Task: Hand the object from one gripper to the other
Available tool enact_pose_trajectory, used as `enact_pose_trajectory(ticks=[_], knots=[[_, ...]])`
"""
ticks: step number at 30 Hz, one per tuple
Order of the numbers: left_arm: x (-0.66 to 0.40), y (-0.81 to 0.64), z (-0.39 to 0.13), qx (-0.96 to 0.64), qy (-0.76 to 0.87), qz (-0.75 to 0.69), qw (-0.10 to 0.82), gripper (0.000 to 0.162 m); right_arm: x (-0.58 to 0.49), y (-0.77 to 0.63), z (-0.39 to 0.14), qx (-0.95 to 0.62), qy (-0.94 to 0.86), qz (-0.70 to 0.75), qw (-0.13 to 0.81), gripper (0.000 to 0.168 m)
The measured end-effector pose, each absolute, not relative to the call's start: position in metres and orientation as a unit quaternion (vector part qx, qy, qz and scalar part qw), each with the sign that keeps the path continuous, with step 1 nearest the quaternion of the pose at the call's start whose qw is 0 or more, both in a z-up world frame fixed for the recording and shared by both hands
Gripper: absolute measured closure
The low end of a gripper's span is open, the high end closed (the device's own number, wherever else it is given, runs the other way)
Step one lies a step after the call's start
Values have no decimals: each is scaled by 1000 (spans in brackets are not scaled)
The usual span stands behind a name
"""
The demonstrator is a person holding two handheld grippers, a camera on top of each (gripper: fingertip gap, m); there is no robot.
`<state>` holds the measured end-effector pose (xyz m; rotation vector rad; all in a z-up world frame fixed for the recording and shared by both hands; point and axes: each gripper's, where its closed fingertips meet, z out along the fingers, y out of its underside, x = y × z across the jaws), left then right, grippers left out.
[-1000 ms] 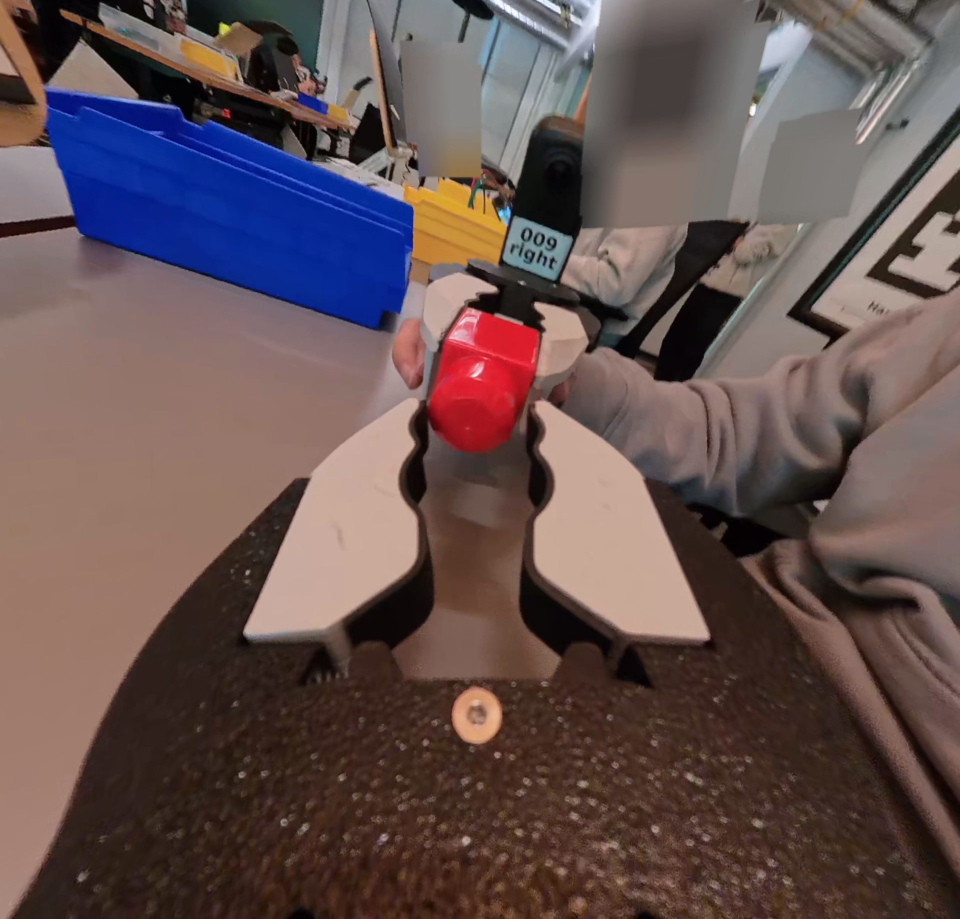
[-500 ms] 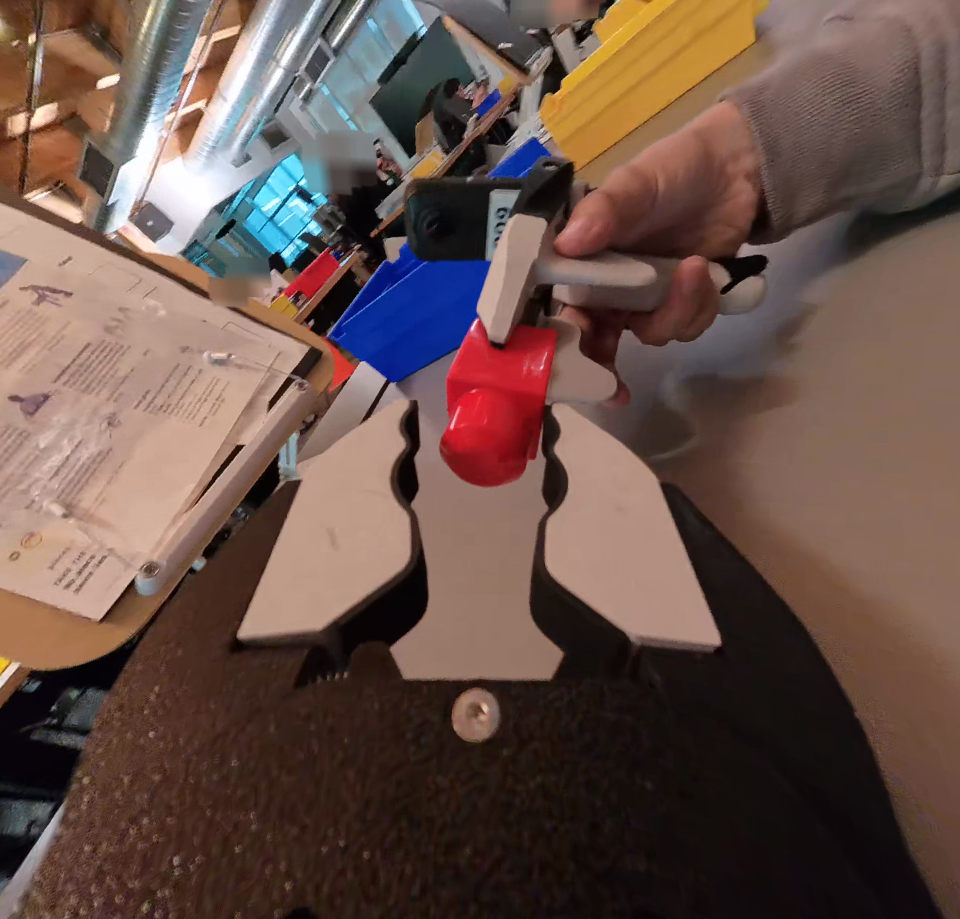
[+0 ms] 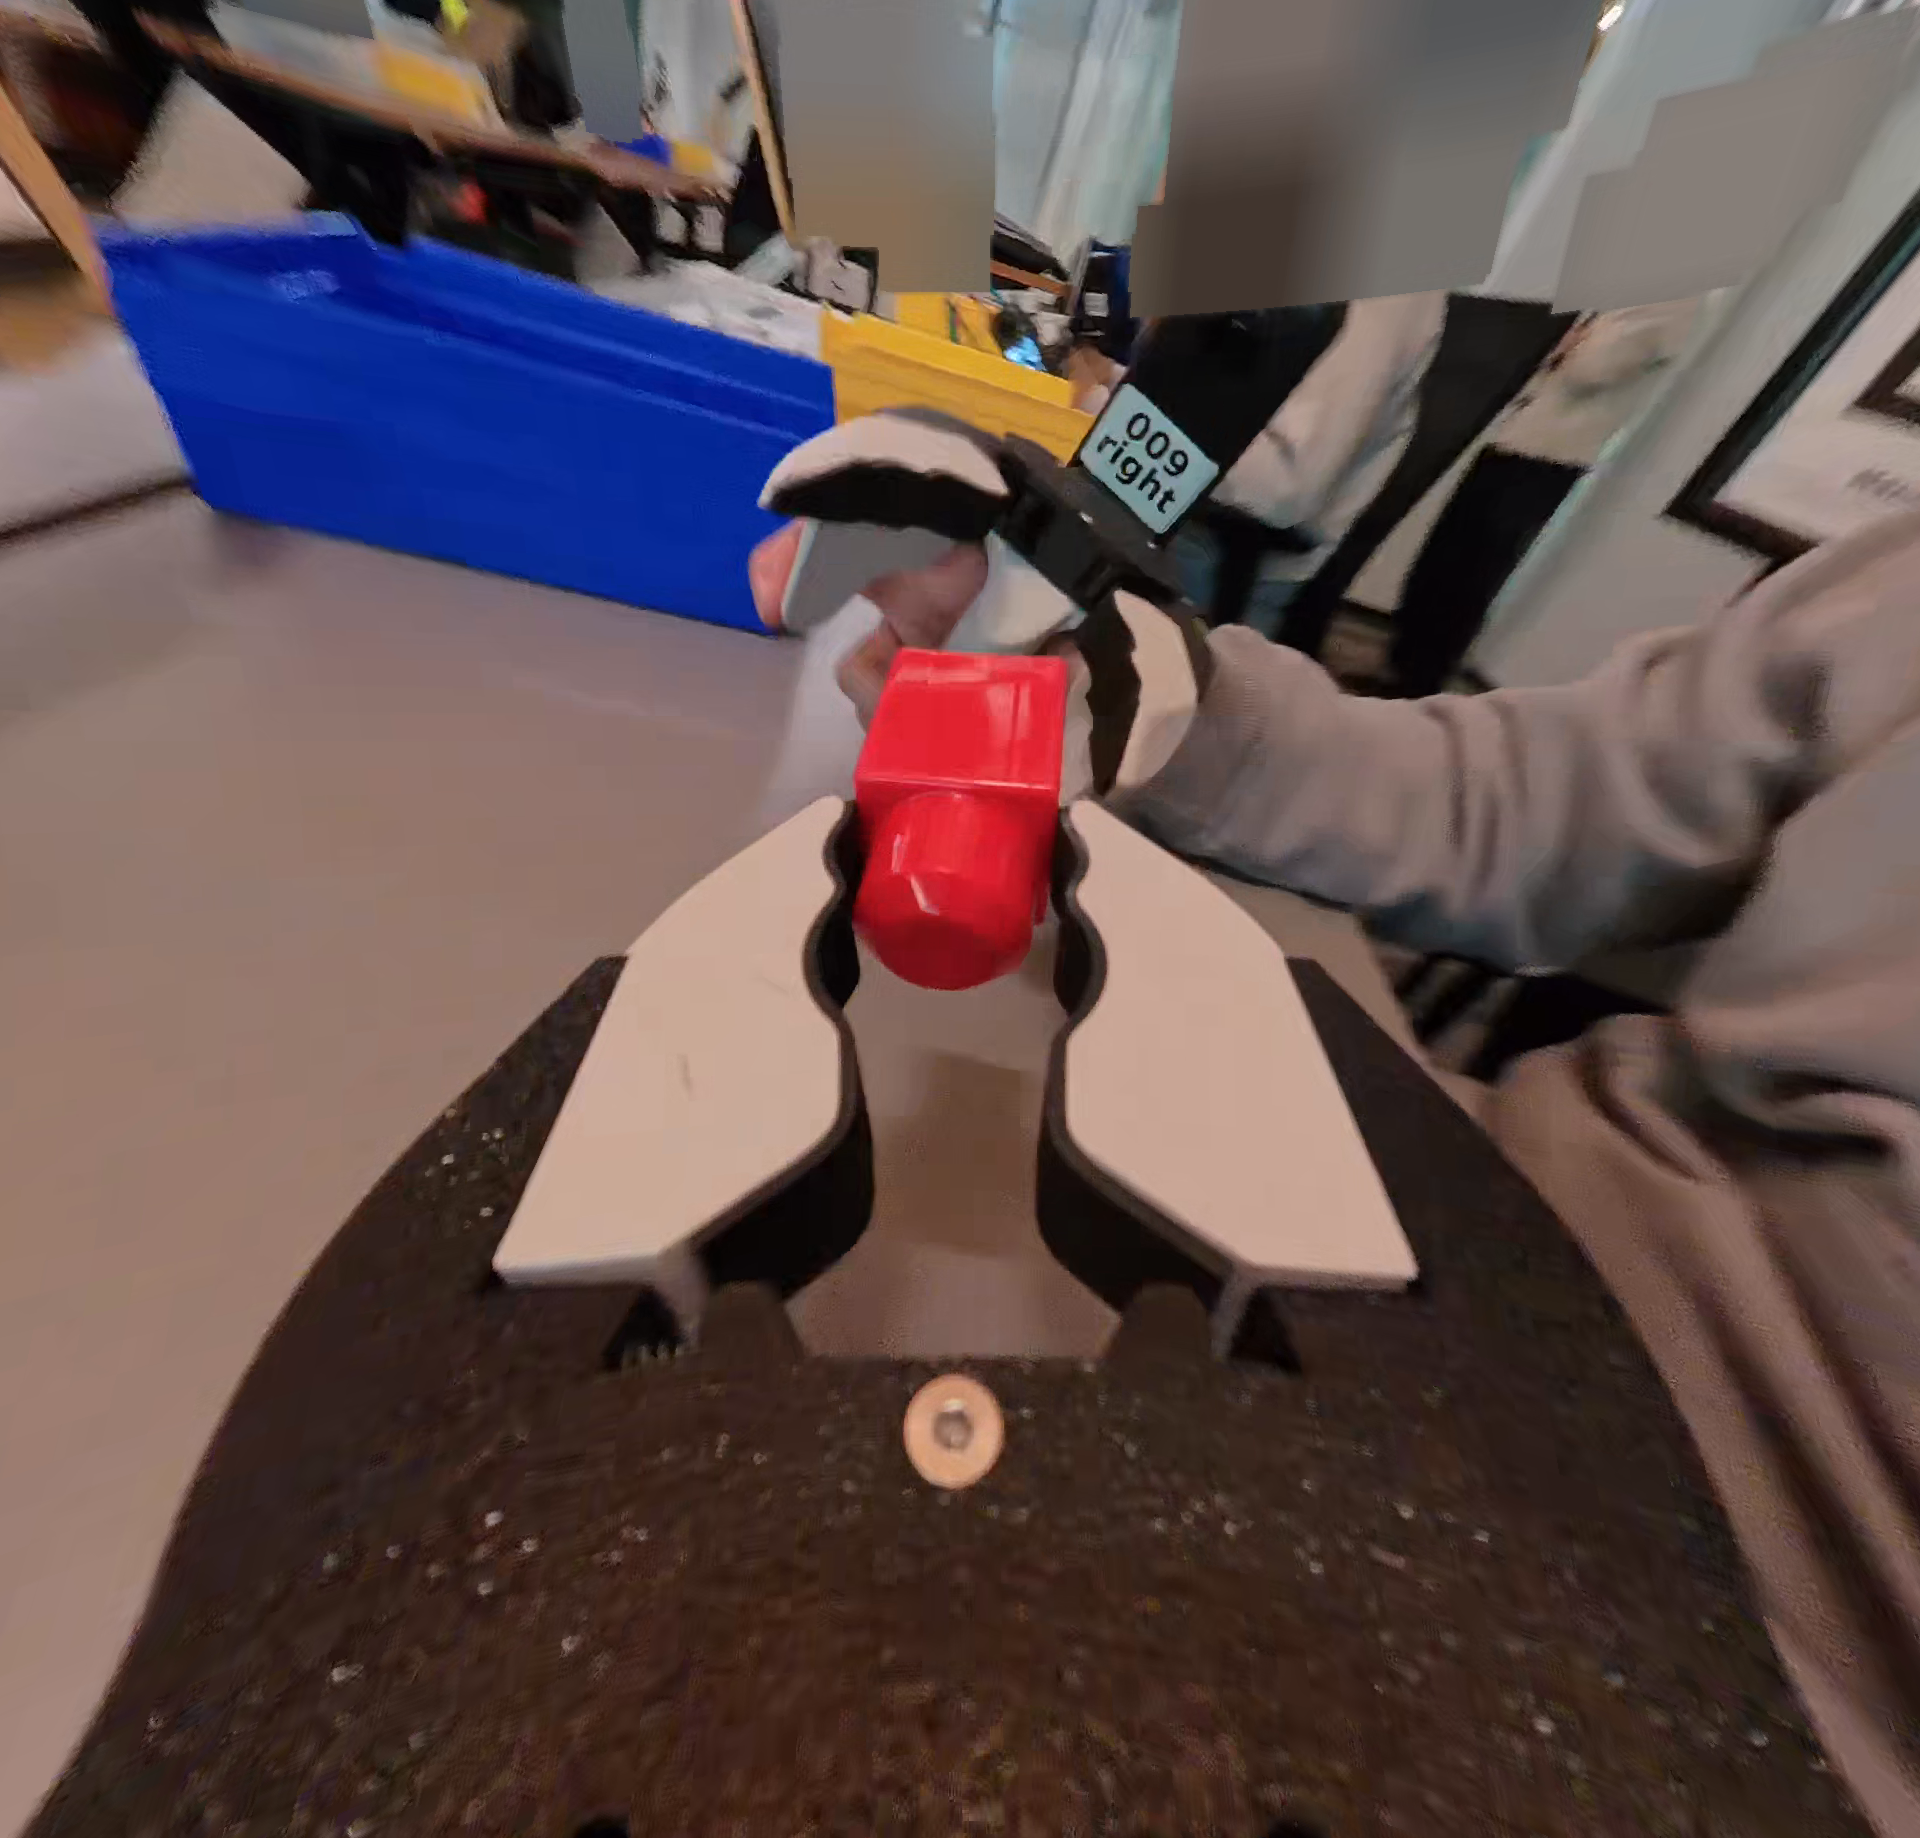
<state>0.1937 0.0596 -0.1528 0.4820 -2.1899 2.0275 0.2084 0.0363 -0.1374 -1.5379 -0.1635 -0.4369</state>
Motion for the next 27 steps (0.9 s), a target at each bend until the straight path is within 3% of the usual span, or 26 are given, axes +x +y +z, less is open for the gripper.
enact_pose_trajectory(ticks=[9,12,16,18,20,21,27], knots=[[170,50,-166,188,-722,621,240,128,181,56,-164,-695,-258,-338,580,122],[169,50,-171,198,-722,609,262,128,177,59,-165,-687,-278,-354,570,132],[177,50,-170,211,-713,624,242,128,187,59,-166,-712,-236,-341,567,133],[188,51,-164,211,-706,652,178,122,193,58,-161,-730,-173,-293,593,133],[200,55,-159,192,-714,670,65,97,199,55,-152,-730,-106,-231,635,133],[202,57,-158,170,-725,668,7,93,202,53,-149,-732,-74,-195,648,133],[206,52,-167,42,-765,597,-240,87,212,45,-158,-736,84,56,669,133]])
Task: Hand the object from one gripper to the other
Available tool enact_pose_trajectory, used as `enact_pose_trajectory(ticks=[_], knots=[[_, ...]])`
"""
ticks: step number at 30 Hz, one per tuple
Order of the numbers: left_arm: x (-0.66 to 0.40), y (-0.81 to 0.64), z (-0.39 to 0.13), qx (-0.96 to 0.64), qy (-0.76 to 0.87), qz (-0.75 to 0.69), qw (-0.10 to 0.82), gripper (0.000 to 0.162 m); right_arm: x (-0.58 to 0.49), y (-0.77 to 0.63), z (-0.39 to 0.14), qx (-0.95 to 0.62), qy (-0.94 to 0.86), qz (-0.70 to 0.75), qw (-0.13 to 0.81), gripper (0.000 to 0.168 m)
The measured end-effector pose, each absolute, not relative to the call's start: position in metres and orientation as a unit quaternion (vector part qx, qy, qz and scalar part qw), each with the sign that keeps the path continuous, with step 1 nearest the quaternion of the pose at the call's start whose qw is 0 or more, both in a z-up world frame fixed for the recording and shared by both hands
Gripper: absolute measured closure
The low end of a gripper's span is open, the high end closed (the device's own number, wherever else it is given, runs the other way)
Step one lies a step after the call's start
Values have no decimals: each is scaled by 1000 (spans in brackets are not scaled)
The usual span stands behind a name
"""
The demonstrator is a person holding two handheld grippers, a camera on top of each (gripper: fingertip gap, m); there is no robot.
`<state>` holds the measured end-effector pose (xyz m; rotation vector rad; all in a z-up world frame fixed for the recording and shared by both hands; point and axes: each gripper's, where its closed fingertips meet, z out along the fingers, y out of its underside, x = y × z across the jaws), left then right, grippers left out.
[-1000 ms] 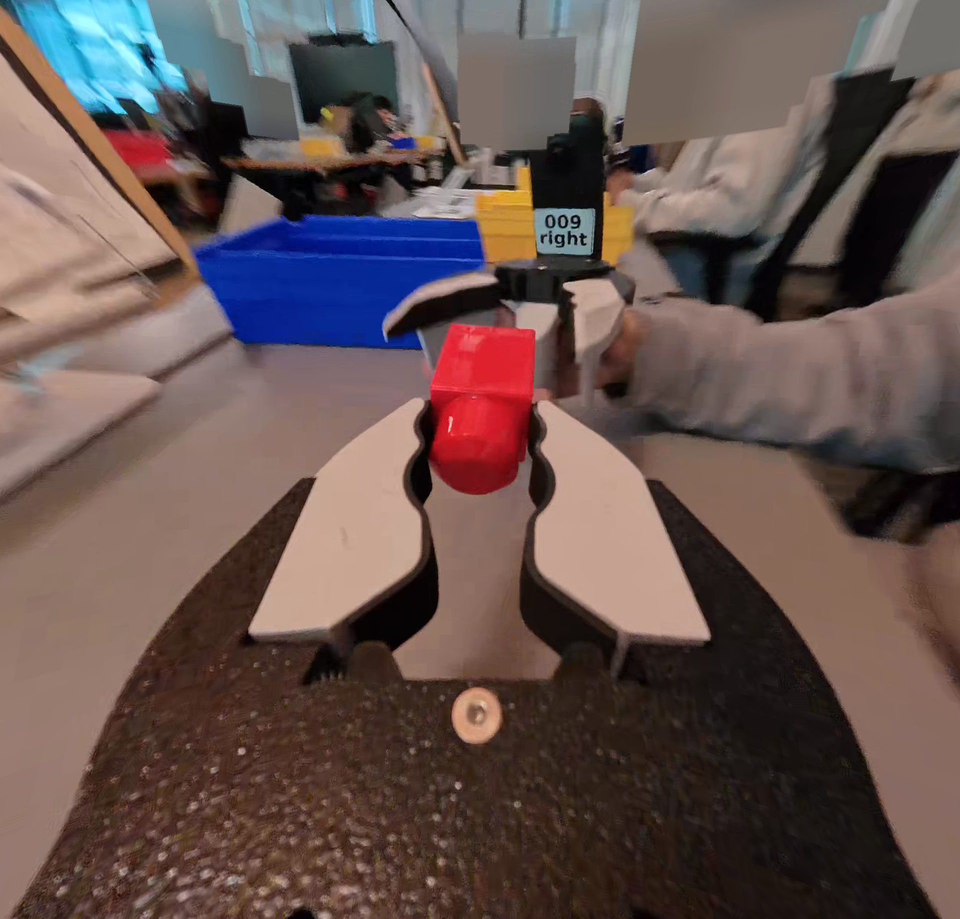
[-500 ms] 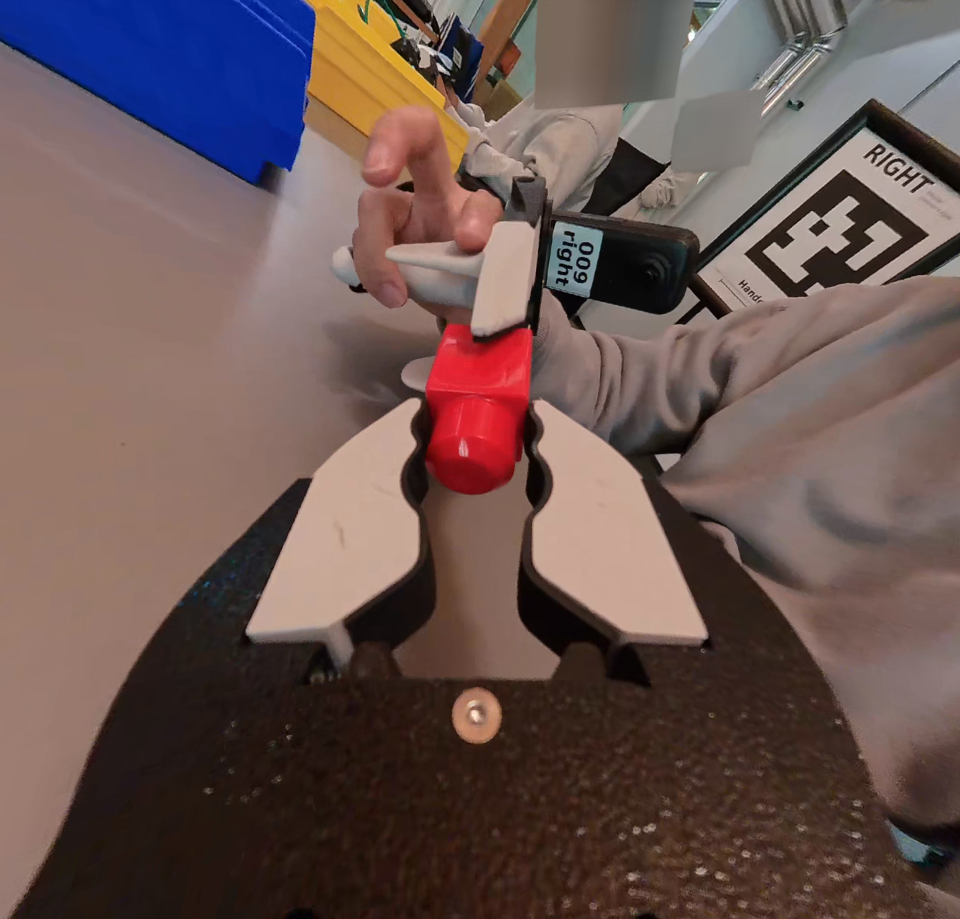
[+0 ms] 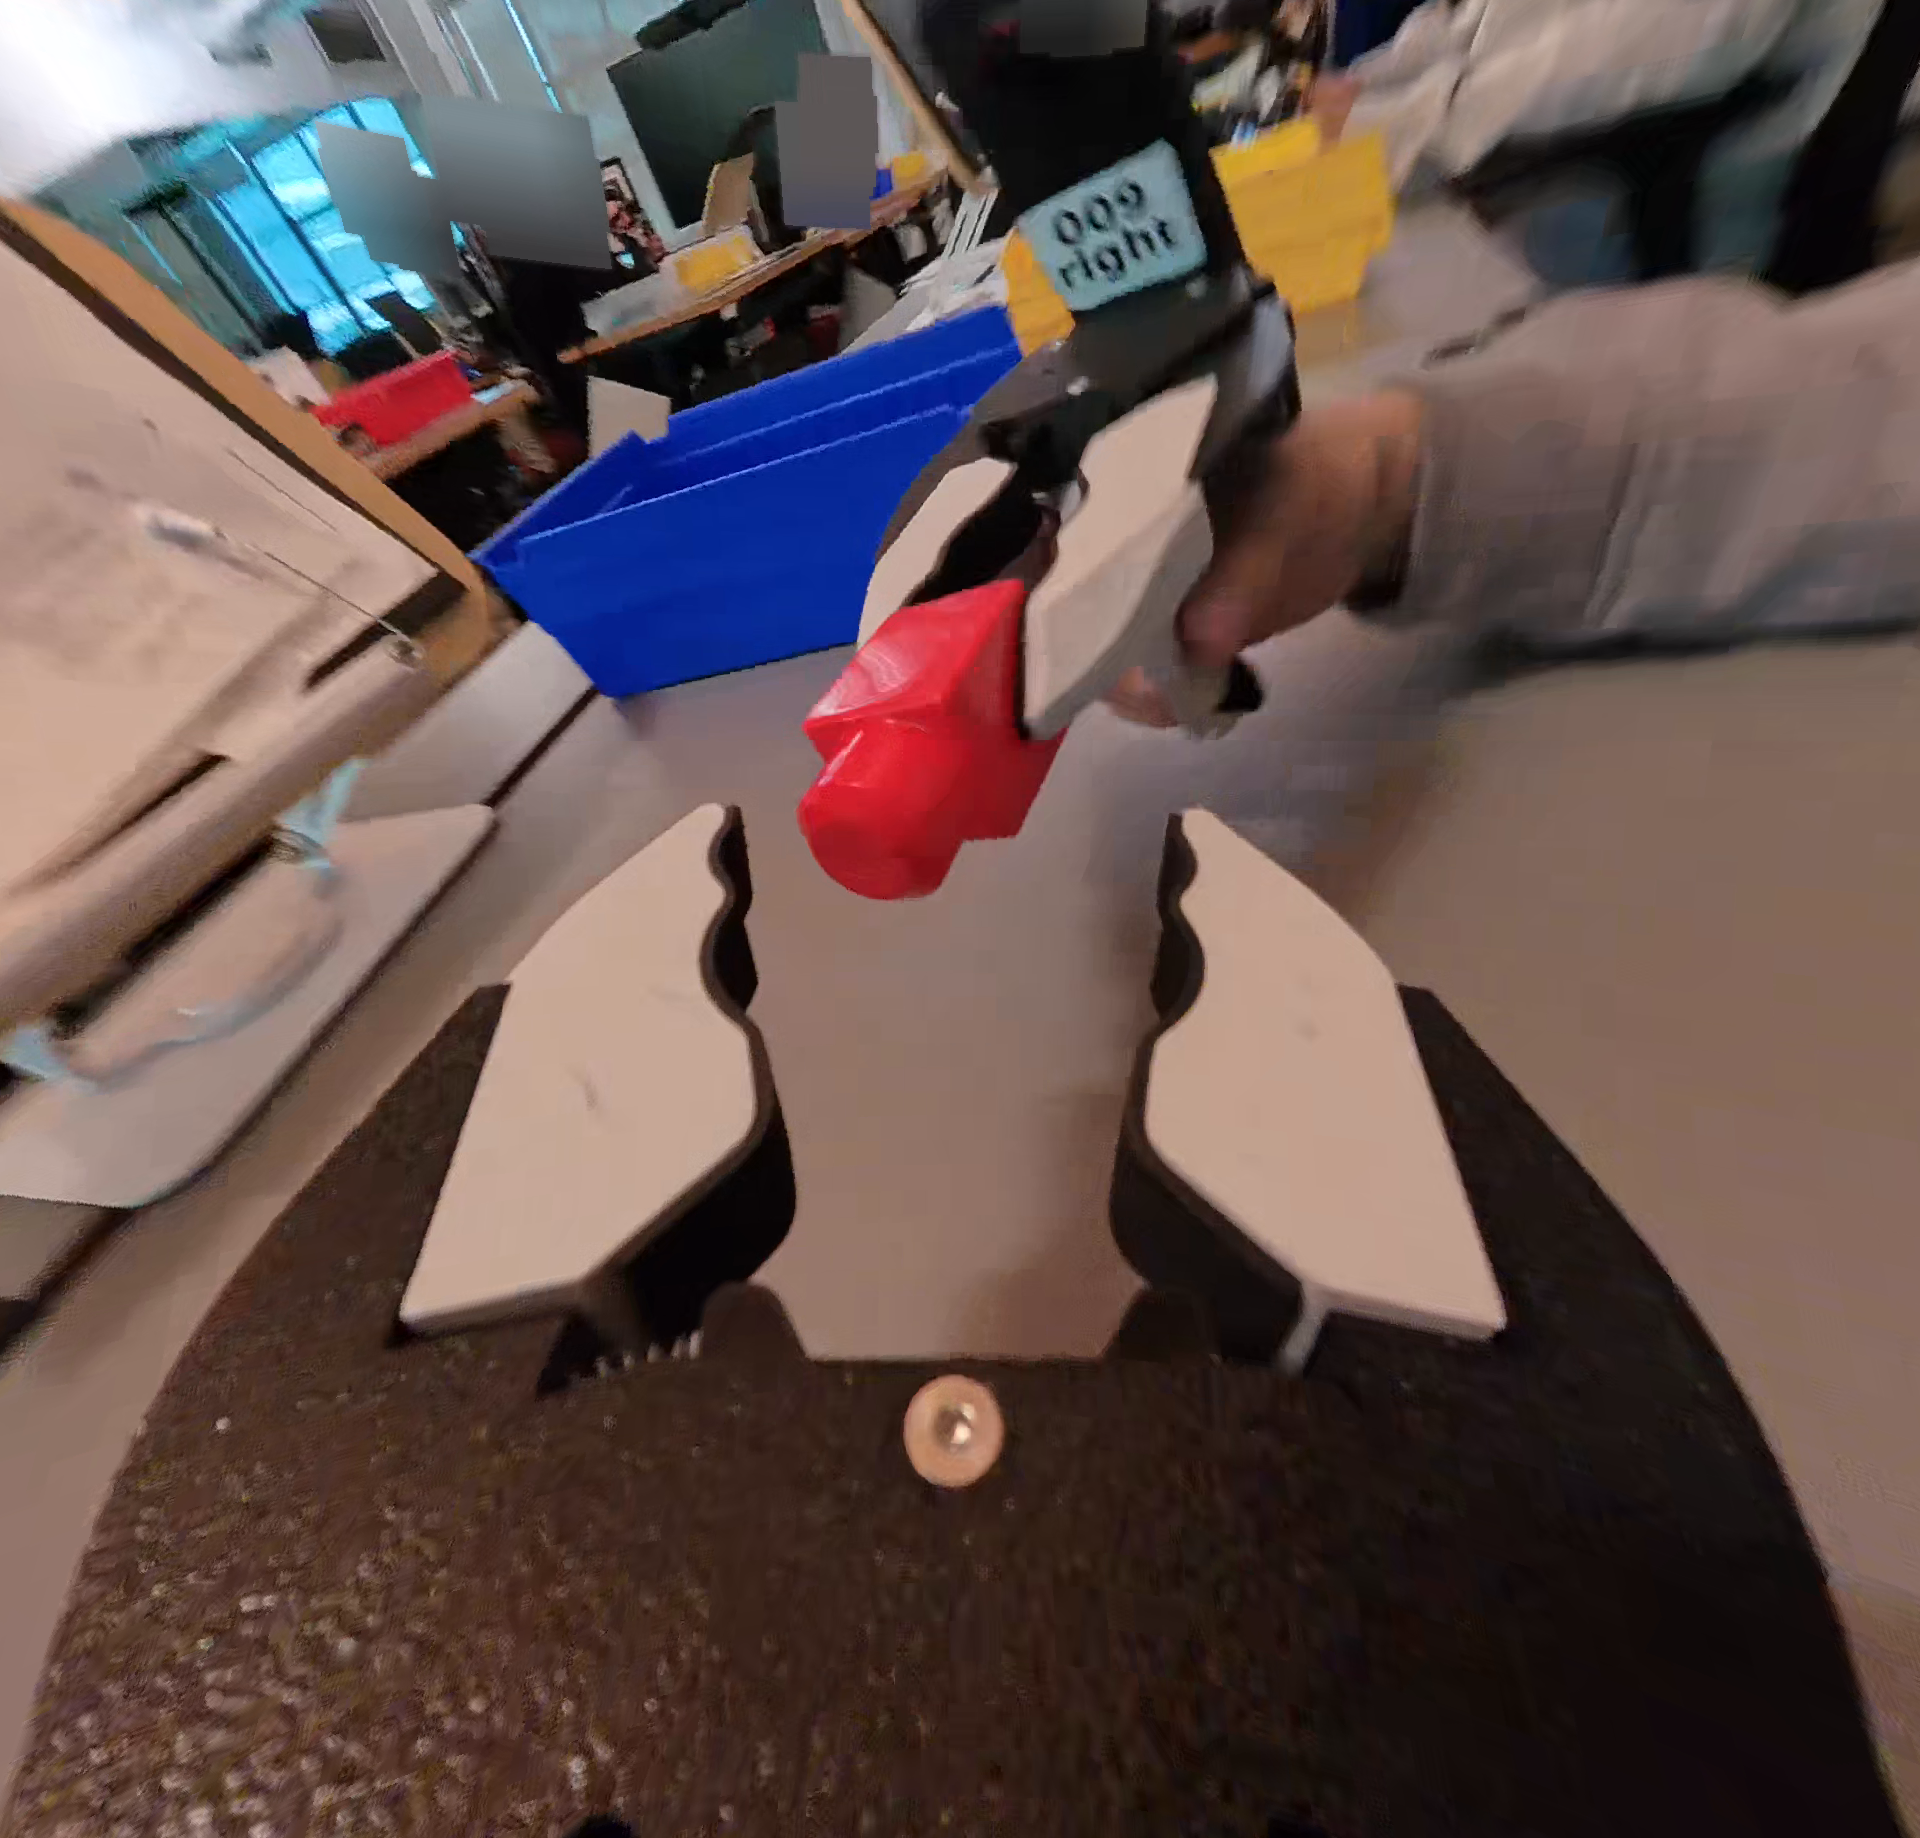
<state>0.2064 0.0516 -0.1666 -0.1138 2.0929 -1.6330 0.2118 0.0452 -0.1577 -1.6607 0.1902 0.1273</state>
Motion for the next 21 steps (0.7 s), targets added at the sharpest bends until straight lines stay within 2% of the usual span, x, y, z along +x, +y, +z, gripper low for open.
enact_pose_trajectory(ticks=[7,11,13,18,19,21], knots=[[213,48,-161,22,737,-551,391,96,206,46,-169,-694,192,274,638,133],[208,42,-165,69,736,-526,420,113,195,47,-168,-670,199,356,621,133],[204,37,-170,96,740,-511,426,122,191,50,-169,-668,201,367,615,133],[207,38,-172,87,755,-500,415,125,196,51,-168,-675,183,323,638,132],[208,39,-168,64,754,-515,403,125,200,51,-164,-674,174,293,655,125],[209,44,-156,-2,743,-571,349,125,211,49,-156,-676,157,206,690,98]])
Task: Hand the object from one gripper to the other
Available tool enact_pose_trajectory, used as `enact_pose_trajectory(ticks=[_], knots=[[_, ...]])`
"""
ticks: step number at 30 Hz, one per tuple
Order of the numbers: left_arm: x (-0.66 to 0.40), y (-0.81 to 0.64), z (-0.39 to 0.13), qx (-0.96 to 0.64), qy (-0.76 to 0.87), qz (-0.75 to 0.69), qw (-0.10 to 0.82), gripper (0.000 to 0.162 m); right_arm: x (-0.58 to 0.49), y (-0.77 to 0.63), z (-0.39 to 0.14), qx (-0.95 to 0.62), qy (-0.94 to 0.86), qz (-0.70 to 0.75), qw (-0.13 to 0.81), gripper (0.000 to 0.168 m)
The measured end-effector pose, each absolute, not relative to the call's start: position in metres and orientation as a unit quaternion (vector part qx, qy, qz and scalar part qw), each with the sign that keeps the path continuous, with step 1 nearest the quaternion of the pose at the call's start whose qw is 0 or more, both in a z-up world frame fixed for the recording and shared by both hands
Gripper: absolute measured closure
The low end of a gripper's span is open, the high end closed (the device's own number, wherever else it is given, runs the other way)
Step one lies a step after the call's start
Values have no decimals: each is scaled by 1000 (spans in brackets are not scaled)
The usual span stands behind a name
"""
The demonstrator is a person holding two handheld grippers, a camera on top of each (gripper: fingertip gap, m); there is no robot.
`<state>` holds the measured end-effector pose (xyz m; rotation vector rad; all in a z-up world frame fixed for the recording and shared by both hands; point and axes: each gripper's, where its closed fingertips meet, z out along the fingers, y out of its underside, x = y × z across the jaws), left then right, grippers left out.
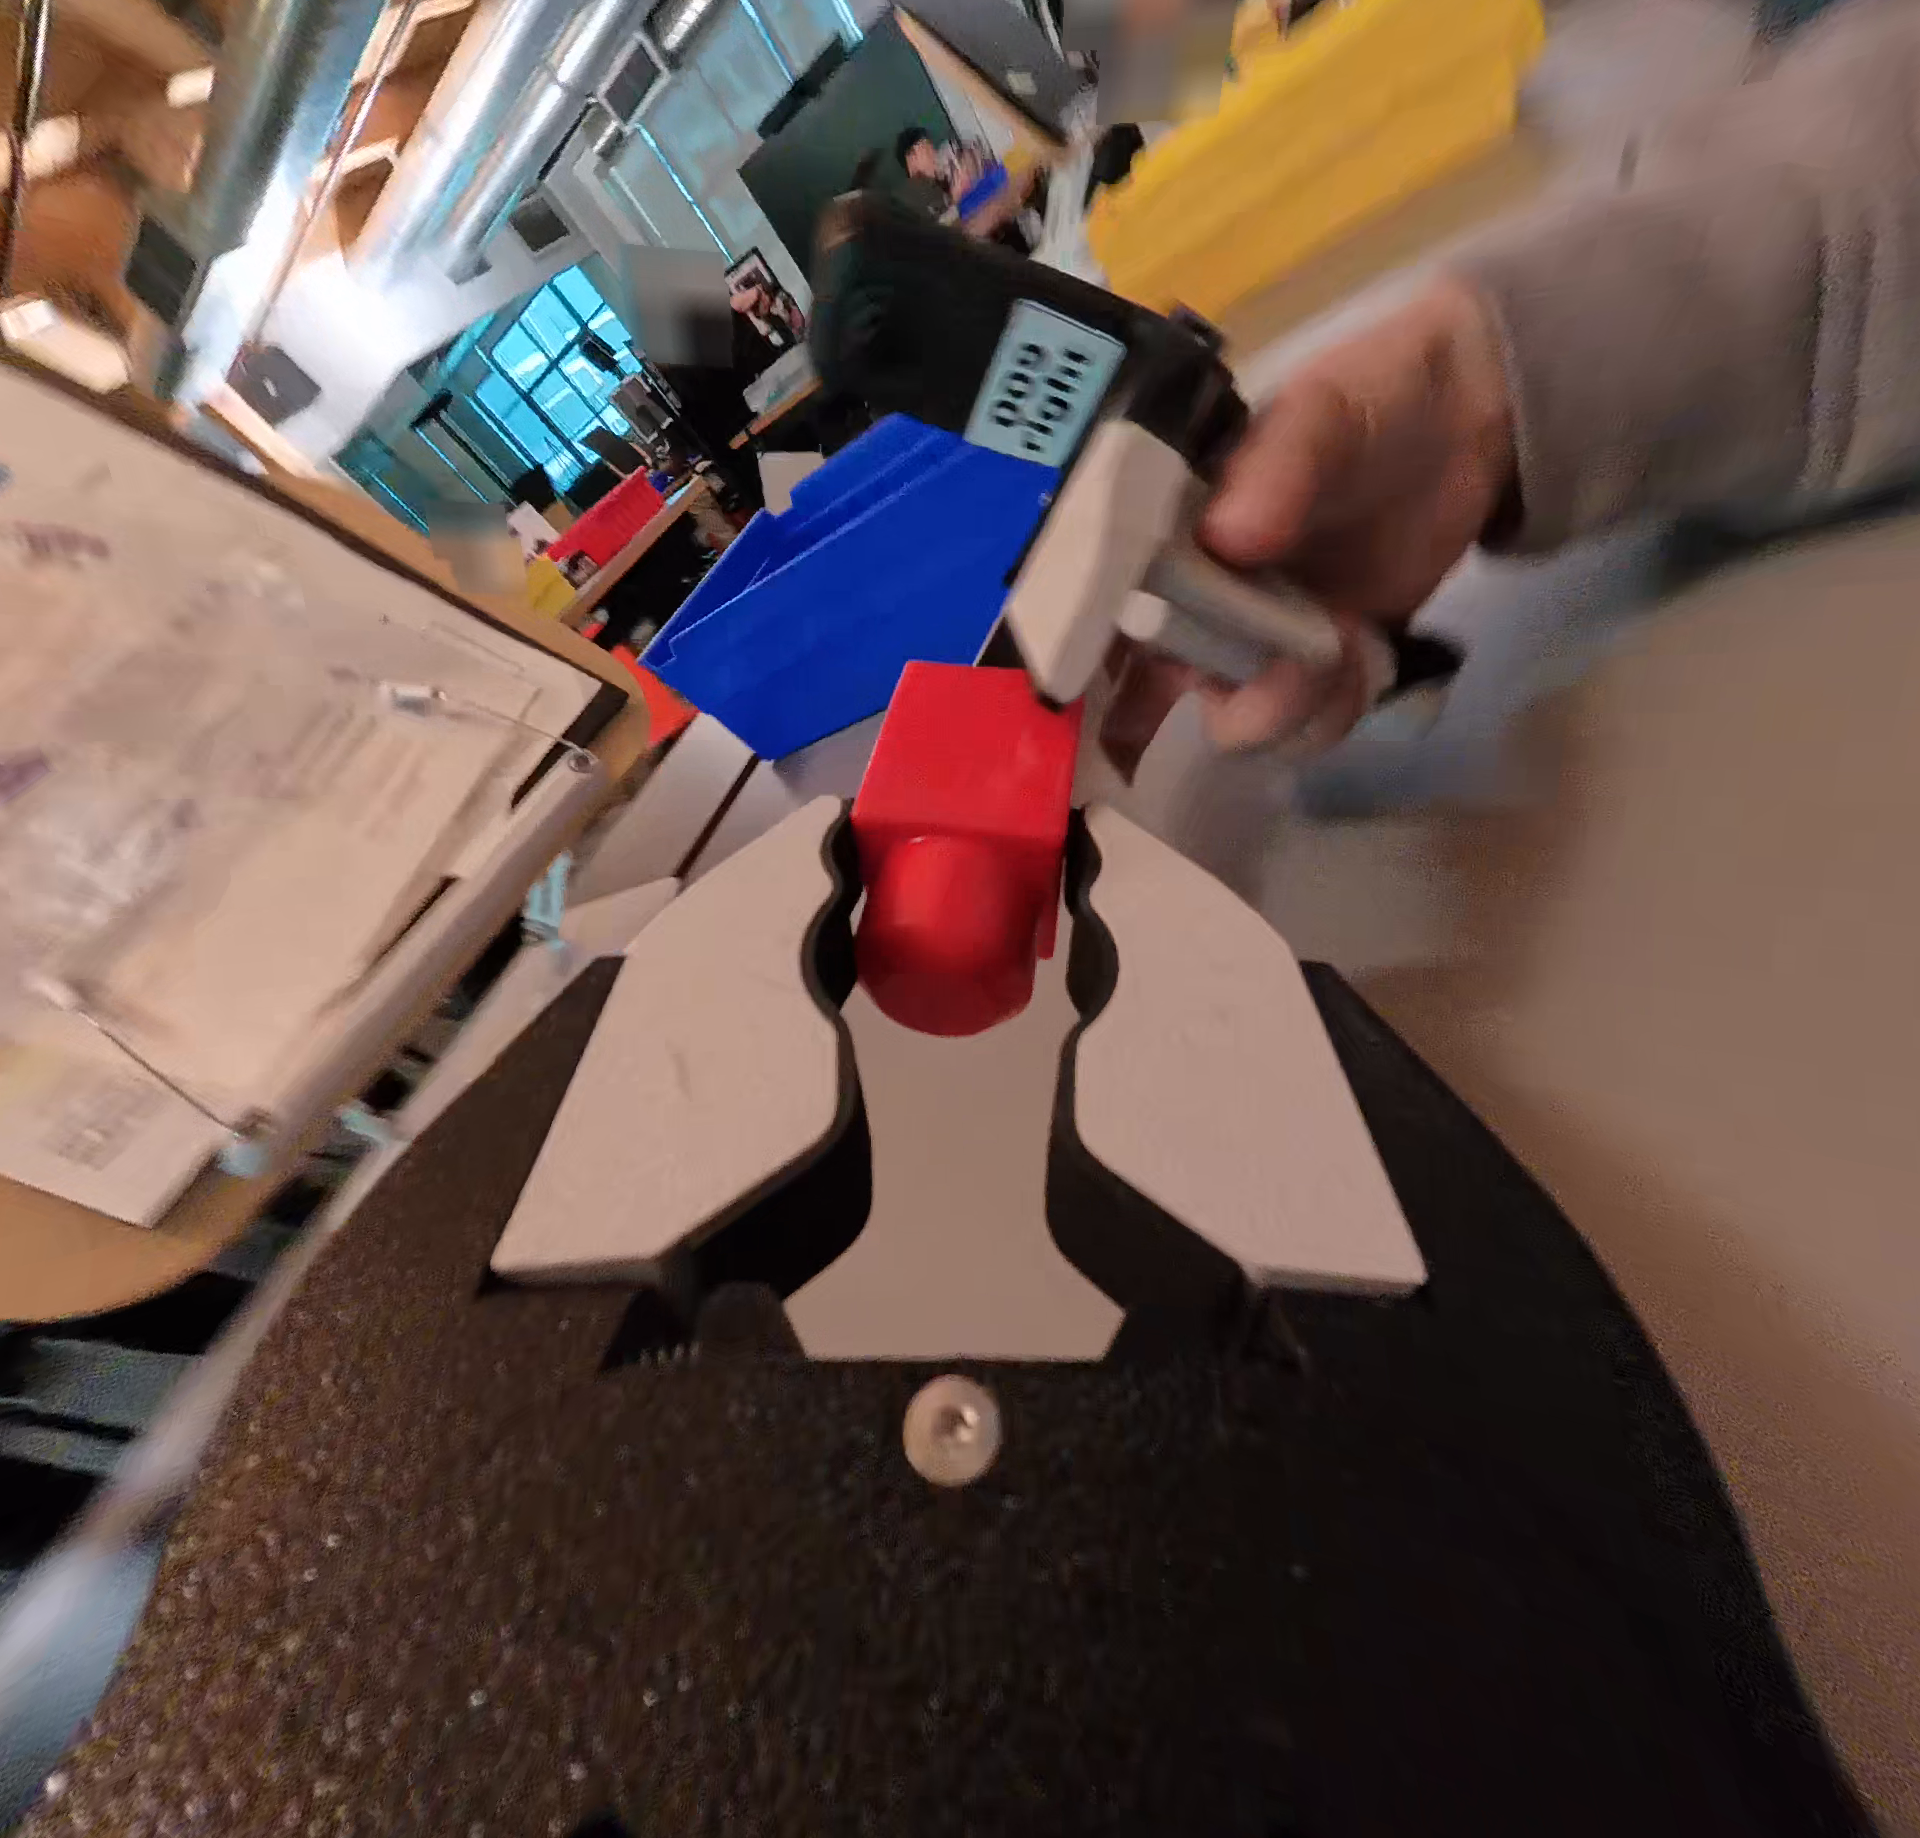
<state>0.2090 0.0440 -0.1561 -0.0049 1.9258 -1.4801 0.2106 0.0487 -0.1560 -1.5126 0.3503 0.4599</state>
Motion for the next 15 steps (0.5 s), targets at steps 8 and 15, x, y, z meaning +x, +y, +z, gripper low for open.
enact_pose_trajectory(ticks=[8,15], knots=[[185,59,-119,-77,662,-744,49,125,182,49,-125,-640,72,204,737,69],[170,47,-113,39,633,-753,176,125,163,62,-119,-464,159,561,666,92]])
